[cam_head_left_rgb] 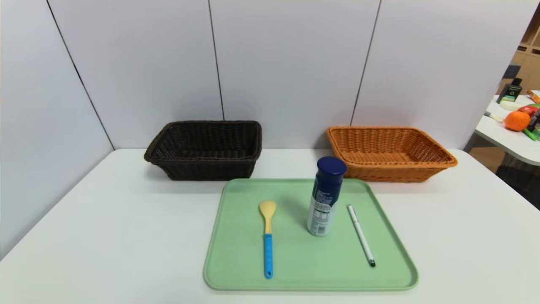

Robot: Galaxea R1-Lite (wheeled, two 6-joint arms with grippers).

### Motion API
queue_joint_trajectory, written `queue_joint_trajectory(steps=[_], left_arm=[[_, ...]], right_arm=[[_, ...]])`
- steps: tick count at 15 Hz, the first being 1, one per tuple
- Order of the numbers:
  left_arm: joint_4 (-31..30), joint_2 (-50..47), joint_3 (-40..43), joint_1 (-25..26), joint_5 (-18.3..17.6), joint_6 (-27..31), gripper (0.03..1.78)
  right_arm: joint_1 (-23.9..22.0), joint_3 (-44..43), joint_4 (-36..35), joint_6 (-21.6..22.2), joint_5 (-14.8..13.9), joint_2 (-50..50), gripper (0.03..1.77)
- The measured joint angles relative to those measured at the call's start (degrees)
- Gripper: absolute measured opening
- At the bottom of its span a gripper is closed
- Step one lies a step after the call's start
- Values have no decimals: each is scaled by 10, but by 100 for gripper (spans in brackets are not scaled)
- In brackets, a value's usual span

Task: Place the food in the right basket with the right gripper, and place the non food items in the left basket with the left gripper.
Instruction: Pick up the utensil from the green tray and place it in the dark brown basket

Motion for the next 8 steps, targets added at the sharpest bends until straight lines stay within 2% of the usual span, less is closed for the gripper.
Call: queue_joint_trajectory(steps=[8], left_arm=[[0,0,0,0,1,2,169]], right_arm=[[0,0,0,0,0,0,170]])
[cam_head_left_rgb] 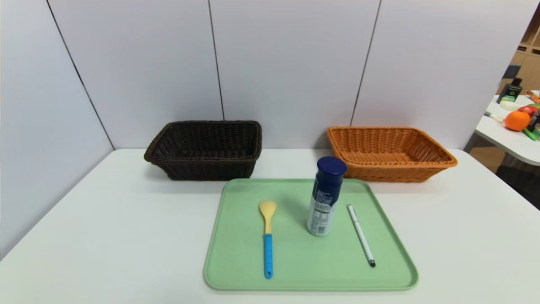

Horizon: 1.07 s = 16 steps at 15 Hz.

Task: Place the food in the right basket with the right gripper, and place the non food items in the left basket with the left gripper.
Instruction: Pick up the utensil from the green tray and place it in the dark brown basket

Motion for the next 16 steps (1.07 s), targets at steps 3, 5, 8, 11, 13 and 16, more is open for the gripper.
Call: queue_joint_trajectory(steps=[3,5,8,11,13,16], left_arm=[[0,0,0,0,0,2,169],[0,0,-1,0,0,4,169],[0,0,-1,0,0,4,169],[0,0,-1,0,0,6,169],[0,0,-5,0,-5,12,169],[25,2,-39,0,-18,14,169]], right_arm=[[0,0,0,-1,0,0,170],[0,0,0,9,-8,0,170],[0,0,-1,12,-9,0,170],[0,0,-2,5,-8,0,170],[0,-3,-11,-1,-6,0,170],[0,-62,10,1,15,2,170]])
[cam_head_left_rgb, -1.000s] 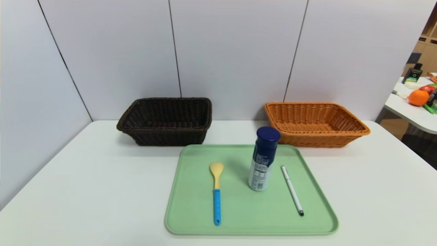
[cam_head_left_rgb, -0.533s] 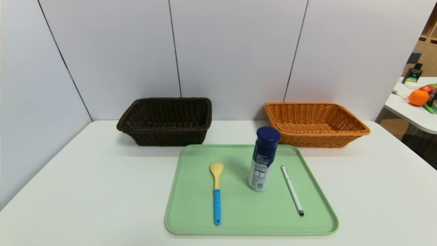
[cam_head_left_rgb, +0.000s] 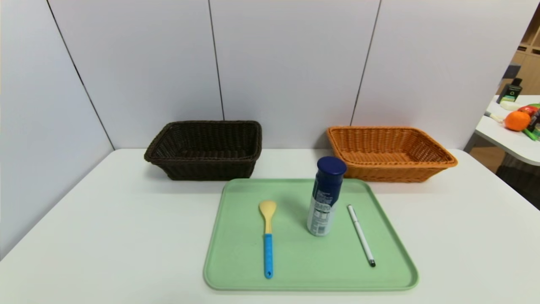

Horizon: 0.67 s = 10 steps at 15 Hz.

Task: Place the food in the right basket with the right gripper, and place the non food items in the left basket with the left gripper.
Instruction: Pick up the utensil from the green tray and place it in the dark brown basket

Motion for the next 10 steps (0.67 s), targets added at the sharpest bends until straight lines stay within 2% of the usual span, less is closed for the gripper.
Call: queue_joint_trajectory(steps=[4,10], left_arm=[[52,26,-56,0,-29,-3,169],[68,203,-169,-6,-33,-3,169]], right_arm=[[1,-79,78,2,4,29,170],[1,-151,128,1,-10,147,170]])
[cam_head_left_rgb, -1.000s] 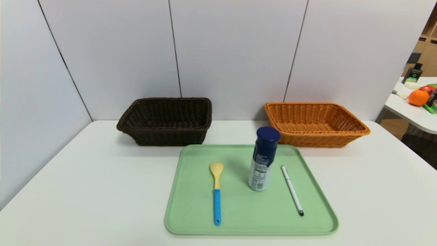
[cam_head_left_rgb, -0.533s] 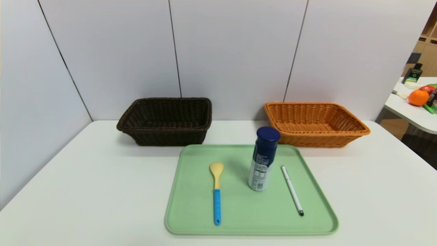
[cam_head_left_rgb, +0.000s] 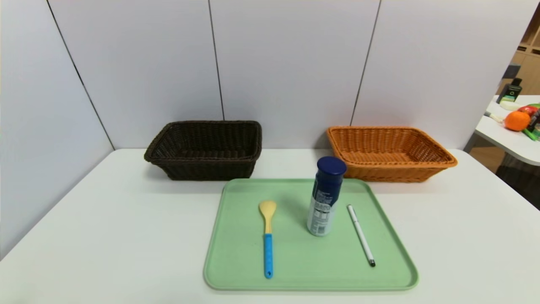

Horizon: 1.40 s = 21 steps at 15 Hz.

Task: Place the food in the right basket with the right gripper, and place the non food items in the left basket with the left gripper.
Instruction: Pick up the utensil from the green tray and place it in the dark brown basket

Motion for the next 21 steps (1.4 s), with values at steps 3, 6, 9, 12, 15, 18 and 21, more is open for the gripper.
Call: queue_joint_trajectory(steps=[3,6,9,12,15,18,21], left_arm=[[0,123,-75,-1,-8,-1,169],[0,218,-128,-1,-21,-8,169],[-4,283,-149,-1,-40,-9,169],[-38,333,-174,-1,-75,-8,169],[-40,356,-193,-2,-133,-1,169],[-43,381,-197,-7,-154,15,169],[-49,412,-198,-38,-184,15,169]], right_arm=[[0,-34,2,3,4,82,170],[0,-64,-1,11,23,166,170],[0,-89,-9,9,55,248,170],[-1,-101,-34,8,75,310,170],[-1,-109,-32,8,77,342,170],[0,-115,-31,5,87,369,170],[0,-121,-35,0,96,393,170]])
